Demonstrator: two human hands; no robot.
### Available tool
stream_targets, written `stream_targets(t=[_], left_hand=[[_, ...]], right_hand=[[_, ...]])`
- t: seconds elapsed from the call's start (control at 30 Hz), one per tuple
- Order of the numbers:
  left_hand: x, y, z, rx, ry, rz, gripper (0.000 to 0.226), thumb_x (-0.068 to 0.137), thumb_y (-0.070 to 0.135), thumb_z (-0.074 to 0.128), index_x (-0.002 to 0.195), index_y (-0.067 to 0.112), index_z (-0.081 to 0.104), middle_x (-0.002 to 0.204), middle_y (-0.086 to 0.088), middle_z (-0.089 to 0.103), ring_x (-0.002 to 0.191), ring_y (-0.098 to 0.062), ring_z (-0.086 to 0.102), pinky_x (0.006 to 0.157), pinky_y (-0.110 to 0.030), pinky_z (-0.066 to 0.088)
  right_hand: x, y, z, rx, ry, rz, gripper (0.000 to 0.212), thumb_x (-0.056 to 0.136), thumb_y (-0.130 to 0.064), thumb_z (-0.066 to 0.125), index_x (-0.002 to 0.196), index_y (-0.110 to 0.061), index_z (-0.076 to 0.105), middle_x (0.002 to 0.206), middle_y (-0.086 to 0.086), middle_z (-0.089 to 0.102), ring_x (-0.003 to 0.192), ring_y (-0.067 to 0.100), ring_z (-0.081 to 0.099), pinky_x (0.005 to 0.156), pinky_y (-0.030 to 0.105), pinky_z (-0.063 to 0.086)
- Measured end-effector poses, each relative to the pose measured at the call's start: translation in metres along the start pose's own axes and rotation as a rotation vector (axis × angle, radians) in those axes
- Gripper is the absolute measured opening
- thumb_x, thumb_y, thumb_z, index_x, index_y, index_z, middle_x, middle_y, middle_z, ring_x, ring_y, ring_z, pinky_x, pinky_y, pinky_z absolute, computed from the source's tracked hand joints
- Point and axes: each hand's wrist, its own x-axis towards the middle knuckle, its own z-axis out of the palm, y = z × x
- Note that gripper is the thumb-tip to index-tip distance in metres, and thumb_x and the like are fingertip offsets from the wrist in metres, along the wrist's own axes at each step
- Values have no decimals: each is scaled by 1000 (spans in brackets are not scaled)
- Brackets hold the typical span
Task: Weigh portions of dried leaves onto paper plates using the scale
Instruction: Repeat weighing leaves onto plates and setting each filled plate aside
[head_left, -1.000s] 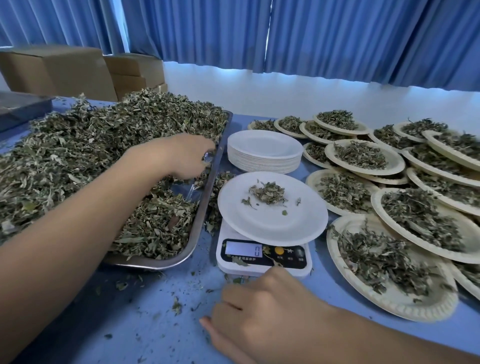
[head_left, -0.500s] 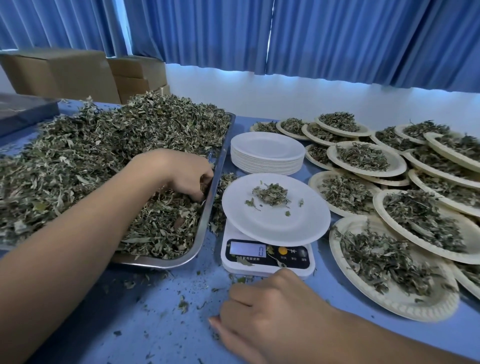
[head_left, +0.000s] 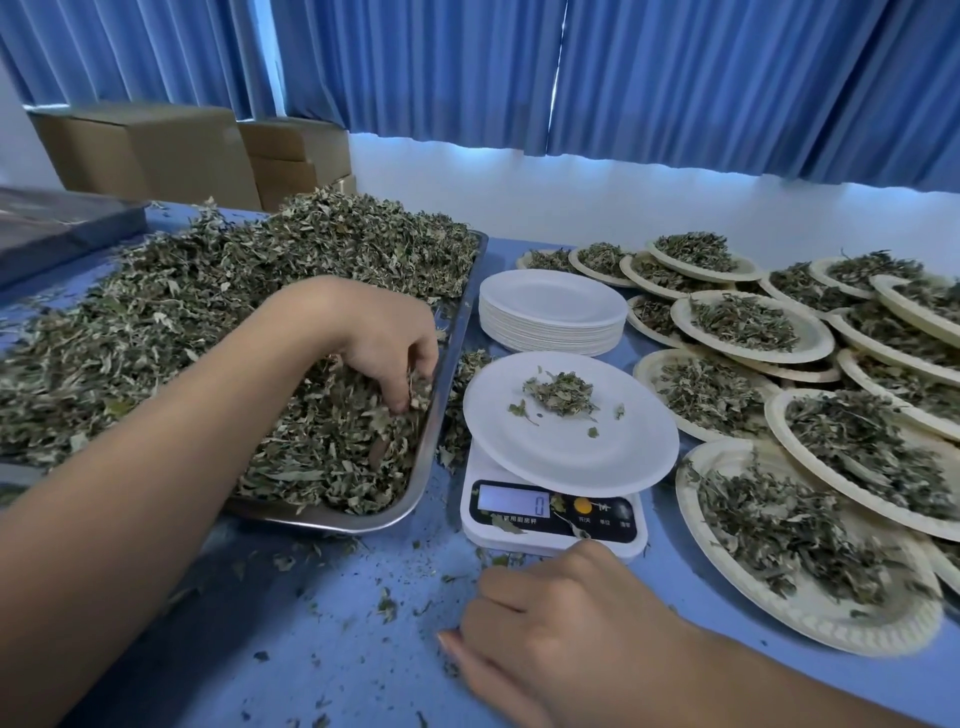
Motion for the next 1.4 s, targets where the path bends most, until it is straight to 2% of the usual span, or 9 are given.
stream_targets(t=[0.3, 0.43, 0.67, 0.83, 0.93, 1.03, 1.2, 1.3, 1.4], left_hand=[[7, -18, -10, -303, 540, -105, 17, 81, 12, 81, 91, 23, 71, 95, 3, 67, 74, -10, 60, 59, -21, 41], [6, 8, -12, -637, 744, 34, 16, 79, 6, 81, 88, 18, 75, 84, 1, 74, 69, -10, 66, 63, -30, 56], [26, 76, -8, -688, 596, 275, 15, 80, 10, 82, 93, 12, 76, 94, 0, 75, 90, -10, 70, 87, -30, 56], [25, 72, -16, -695, 317, 283, 23, 78, 41, 84, 92, 24, 77, 98, 9, 75, 90, -11, 72, 65, -25, 60], [23, 49, -29, -761, 234, 177, 29, 79, 55, 79, 94, 30, 77, 100, 14, 75, 83, -9, 75, 59, -24, 56], [44, 18, -31, -676, 502, -1, 19, 88, 44, 74, 90, 25, 77, 91, 6, 76, 78, -12, 72, 55, -23, 49], [91, -36, -11, -263, 741, -262, 39, 91, 29, 64, 130, 26, 61, 151, -12, 44, 138, -34, 40, 113, -55, 35], [113, -63, 1, -186, 680, -452, 52, 91, 37, 64, 140, 35, 48, 165, -11, 11, 152, -42, 5, 112, -76, 8], [134, -78, 9, -391, 535, -631, 60, 92, 49, 63, 144, 31, 40, 165, -18, 5, 149, -53, 1, 115, -73, 15]], right_hand=[[0, 2, 1, 11, 22, 1, 47, 105, -38, 49, 60, -23, 52, 57, -6, 38, 44, 15, 32, 40, 28, 33], [2, 3, 2, 13, 27, -9, 48, 106, -38, 48, 60, -24, 51, 57, -7, 36, 42, 14, 34, 39, 28, 38], [2, 2, 2, 3, 10, -15, 47, 106, -38, 47, 61, -25, 53, 56, -6, 37, 44, 14, 36, 40, 28, 39], [1, 3, 3, 39, 42, -7, 43, 106, -37, 49, 65, -25, 42, 61, -6, 28, 45, 15, 35, 41, 29, 37], [1, 3, 5, 40, 53, -4, 44, 105, -37, 50, 63, -25, 49, 62, -6, 26, 44, 16, 33, 40, 29, 35], [1, 3, 5, 31, 45, 4, 45, 105, -37, 51, 62, -25, 46, 61, -6, 26, 44, 15, 30, 40, 28, 30], [3, 2, 2, 39, 8, 19, 49, 106, -36, 47, 60, -23, 45, 57, -5, 33, 46, 14, 32, 42, 29, 33], [6, 3, 1, -4, -26, 9, 48, 106, -34, 49, 60, -23, 40, 59, -4, 28, 50, 12, 29, 47, 27, 31], [7, 3, 1, -34, -80, 20, 48, 106, -36, 51, 60, -25, 40, 61, -4, 29, 54, 11, 31, 52, 23, 31]])
